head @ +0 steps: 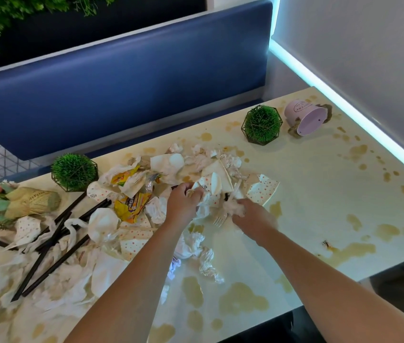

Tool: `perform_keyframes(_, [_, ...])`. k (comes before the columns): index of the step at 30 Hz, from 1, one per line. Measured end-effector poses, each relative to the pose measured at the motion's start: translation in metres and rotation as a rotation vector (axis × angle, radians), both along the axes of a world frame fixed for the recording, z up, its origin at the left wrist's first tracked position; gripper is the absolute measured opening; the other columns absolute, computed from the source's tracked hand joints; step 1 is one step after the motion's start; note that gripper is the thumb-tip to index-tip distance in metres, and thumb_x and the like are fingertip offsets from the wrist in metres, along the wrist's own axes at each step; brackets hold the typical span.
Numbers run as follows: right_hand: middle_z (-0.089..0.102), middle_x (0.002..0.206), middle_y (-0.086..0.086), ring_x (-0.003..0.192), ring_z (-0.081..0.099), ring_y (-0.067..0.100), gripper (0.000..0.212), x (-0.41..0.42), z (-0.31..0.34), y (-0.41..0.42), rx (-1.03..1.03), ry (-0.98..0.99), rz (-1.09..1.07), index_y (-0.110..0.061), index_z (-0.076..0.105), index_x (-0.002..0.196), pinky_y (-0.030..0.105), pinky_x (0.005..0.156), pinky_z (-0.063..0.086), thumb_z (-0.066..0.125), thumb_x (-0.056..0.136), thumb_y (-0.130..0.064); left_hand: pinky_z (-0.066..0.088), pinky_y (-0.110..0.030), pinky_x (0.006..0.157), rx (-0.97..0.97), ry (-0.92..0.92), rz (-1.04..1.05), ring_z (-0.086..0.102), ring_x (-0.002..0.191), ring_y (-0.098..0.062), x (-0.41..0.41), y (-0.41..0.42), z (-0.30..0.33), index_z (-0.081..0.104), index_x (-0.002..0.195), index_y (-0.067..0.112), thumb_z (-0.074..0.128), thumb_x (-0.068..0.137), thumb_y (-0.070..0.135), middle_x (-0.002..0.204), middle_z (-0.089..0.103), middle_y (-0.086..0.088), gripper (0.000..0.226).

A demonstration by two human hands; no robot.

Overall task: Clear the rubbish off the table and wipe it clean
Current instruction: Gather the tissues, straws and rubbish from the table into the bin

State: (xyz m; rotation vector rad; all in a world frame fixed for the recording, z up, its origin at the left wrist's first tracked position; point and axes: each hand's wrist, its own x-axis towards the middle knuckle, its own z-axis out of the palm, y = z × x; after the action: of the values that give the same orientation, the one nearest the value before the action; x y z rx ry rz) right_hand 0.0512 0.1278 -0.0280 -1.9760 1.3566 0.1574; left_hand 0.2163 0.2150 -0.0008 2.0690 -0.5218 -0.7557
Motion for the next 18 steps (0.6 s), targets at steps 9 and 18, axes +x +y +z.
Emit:
perform_keyframes(9, [0.055, 0.114, 0.000, 0.091, 0.057, 0.024, 0.037, -0.007, -0.001, 0.002, -0.041, -0.199, -0.164, -0.016, 0.048, 0.121, 0.033, 0.069, 0.044, 0.038, 0.100, -0.046, 0.057, -0.030, 0.068, -0.040, 0.058, 0.009, 0.066, 0.080, -0.019, -0.004, -0.002, 0.006, 0.055, 0.131, 0.010, 0.062, 0.092, 0.042, 0.107, 0.064, -0.004, 0.052])
perform_keyframes(18, [0.036, 0.108, -0.003, 0.083, 0.053, 0.023, 0.039, -0.075, 0.027, -0.015, -0.092, -0.406, -0.446, -0.016, 0.047, 0.114, 0.034, 0.067, 0.040, 0.026, 0.102, -0.047, 0.038, -0.010, 0.045, -0.103, -0.031, -0.229, 0.058, 0.066, -0.009, -0.078, -0.064, 0.047, 0.064, 0.107, 0.011, 0.058, 0.091, 0.051, 0.080, 0.064, 0.002, 0.043])
